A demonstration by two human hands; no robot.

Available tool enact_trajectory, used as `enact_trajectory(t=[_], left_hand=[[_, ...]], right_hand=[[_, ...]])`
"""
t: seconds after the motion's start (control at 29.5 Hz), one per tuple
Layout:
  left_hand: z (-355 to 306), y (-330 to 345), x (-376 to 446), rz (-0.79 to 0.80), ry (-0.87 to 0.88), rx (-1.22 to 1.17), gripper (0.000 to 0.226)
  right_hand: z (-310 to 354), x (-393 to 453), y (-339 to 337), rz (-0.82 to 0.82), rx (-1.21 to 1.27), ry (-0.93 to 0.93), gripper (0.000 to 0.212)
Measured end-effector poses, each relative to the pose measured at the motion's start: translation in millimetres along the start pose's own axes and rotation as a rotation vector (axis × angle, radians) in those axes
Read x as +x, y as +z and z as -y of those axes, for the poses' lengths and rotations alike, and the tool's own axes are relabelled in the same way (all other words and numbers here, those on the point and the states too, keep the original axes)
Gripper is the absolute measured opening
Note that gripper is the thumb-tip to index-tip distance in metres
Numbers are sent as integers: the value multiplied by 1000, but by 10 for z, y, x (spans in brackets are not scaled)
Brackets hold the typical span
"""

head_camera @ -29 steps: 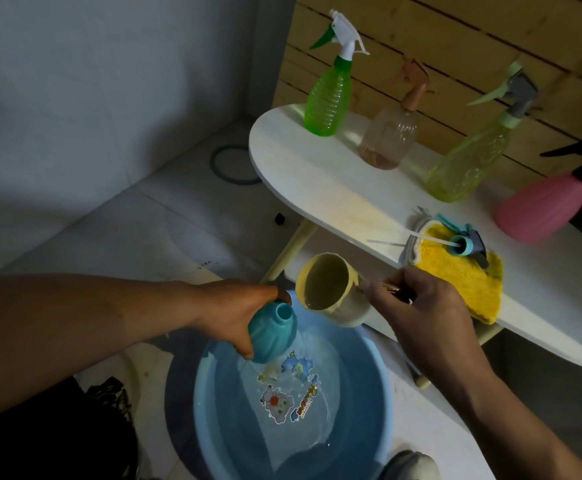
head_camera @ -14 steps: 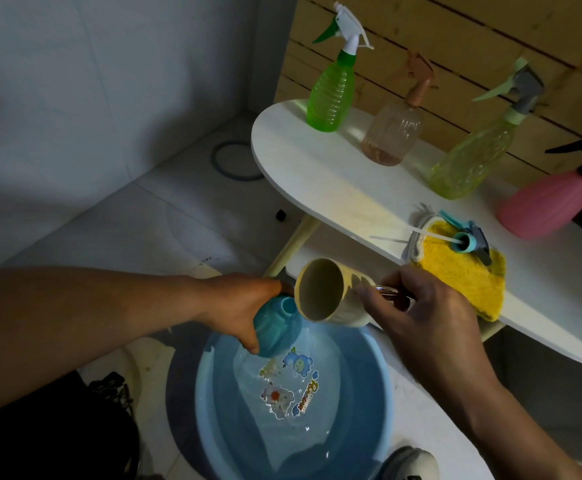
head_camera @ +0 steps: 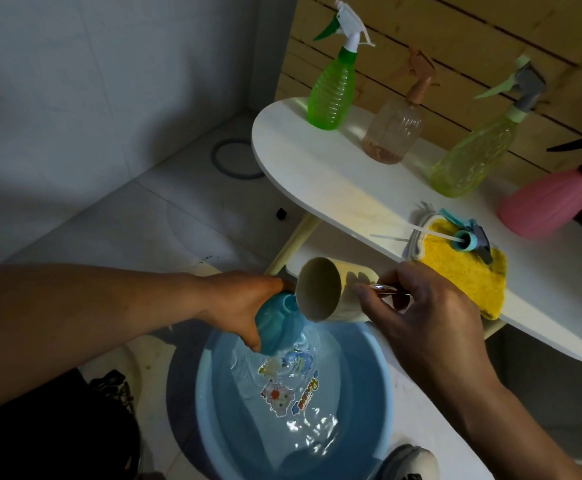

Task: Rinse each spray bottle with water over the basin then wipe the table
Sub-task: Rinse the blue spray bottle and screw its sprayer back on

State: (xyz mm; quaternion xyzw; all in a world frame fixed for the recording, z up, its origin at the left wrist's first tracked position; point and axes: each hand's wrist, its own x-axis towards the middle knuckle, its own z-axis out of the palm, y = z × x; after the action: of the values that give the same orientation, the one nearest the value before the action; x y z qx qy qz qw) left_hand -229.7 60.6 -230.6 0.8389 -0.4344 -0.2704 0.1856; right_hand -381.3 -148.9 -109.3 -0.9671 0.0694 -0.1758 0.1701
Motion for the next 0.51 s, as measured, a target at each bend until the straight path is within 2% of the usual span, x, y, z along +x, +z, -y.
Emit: enact_trajectory(t=[0.51], left_hand=[[-19,-17,4,14,39,26,99]], right_hand=[[25,-8,-21,-24,-56,-75,22]])
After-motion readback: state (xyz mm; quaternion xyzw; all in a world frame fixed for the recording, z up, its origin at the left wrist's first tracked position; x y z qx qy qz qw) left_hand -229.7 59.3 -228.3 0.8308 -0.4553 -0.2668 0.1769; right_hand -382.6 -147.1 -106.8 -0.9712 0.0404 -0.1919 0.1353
